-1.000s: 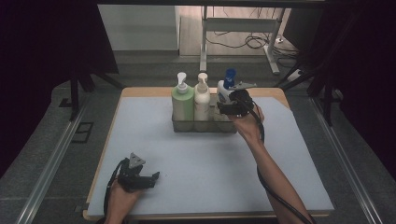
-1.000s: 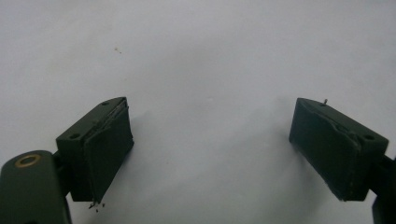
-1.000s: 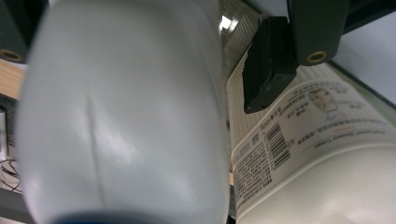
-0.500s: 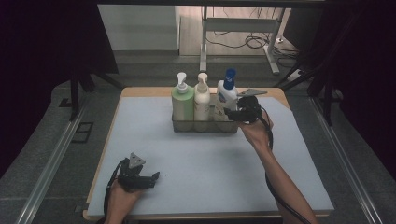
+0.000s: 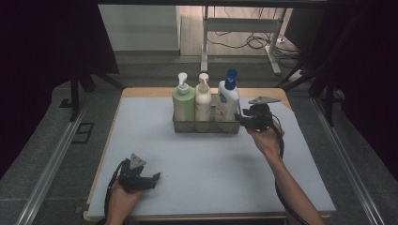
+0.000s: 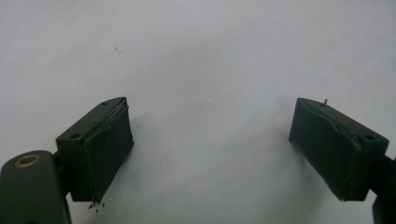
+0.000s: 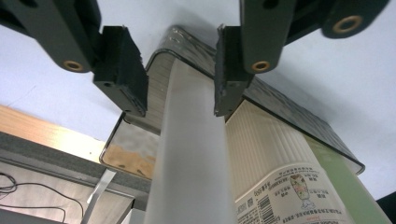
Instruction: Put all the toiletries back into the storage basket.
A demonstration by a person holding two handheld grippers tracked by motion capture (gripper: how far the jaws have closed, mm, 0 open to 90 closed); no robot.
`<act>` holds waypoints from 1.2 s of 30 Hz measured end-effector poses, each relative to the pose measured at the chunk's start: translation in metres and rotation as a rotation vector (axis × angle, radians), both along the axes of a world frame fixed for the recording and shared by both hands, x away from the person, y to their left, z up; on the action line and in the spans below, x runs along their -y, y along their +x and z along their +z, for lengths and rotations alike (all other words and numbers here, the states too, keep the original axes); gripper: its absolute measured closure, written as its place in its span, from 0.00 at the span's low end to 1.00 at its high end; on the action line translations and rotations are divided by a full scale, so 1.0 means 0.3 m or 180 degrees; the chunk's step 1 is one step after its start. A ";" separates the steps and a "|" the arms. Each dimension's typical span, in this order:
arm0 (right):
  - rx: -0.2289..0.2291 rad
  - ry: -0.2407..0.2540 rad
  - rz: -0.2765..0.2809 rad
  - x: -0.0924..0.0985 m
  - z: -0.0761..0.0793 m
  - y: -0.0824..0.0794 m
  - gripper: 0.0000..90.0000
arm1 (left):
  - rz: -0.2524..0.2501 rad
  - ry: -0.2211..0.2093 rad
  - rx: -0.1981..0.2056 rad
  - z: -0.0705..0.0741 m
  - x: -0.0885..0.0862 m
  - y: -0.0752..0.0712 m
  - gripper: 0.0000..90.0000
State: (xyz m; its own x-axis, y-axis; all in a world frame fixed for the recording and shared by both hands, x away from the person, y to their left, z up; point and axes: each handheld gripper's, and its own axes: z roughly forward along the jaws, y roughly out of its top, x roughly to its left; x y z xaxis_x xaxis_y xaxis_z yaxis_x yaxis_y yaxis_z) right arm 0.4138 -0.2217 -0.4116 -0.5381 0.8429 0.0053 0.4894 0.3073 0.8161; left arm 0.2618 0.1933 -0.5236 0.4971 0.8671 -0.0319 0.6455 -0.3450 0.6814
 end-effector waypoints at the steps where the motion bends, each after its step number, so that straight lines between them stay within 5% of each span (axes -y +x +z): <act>1: -0.0004 0.0013 -0.0011 0.004 0.000 -0.001 0.67 | 0.0000 -0.0001 0.0000 0.000 0.000 0.000 0.14; 11: 0.0038 -0.0006 -0.0186 0.035 -0.011 0.029 0.99 | 0.0001 0.0001 0.0001 0.000 0.000 0.000 0.14; 20: 0.0012 0.0058 -0.0332 0.055 -0.038 0.089 0.99 | 0.0000 0.0002 0.0001 0.000 0.000 0.000 0.14; 36: -0.0033 0.0058 -0.0339 -0.002 -0.072 0.168 0.99 | 0.0000 0.0000 0.0002 0.000 0.000 0.000 0.14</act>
State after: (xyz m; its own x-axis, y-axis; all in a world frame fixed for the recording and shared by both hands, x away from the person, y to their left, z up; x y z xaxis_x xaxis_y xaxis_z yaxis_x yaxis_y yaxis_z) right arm 0.4644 -0.2209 -0.4333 -0.4452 0.8950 0.0262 0.5271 0.2383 0.8157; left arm 0.2617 0.1933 -0.5236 0.4971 0.8671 -0.0318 0.6451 -0.3449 0.6818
